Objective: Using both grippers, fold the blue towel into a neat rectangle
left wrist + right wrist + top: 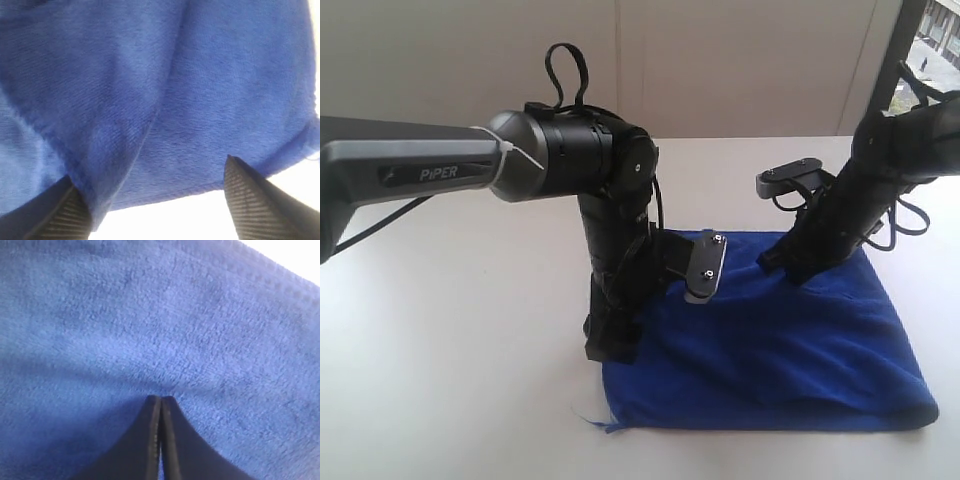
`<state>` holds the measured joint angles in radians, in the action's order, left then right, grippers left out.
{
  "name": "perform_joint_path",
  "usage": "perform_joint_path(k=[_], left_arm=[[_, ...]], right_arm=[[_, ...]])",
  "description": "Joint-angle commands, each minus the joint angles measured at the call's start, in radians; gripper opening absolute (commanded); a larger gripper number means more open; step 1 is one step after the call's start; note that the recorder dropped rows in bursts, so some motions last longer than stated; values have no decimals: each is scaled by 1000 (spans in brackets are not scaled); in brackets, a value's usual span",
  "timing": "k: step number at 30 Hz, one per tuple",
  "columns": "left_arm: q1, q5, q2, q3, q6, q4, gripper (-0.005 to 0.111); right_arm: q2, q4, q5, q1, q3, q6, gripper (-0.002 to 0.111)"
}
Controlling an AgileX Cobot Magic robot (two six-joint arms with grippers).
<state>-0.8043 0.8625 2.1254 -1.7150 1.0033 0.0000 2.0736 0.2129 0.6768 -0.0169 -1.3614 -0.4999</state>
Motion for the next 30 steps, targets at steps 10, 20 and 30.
perform_joint_path(k=[10,20,30], left_arm=[[-60,-178,-41,-2,26,-25,73],[-68,-335,28,-2,29,-22,73],[-68,-392,65,-2,25,-22,72]], right_arm=[[19,-150,152,-35,-230,112,0],[123,-150,173,-41,-278,111,0],[124,-146,163,-41,-278,111,0]])
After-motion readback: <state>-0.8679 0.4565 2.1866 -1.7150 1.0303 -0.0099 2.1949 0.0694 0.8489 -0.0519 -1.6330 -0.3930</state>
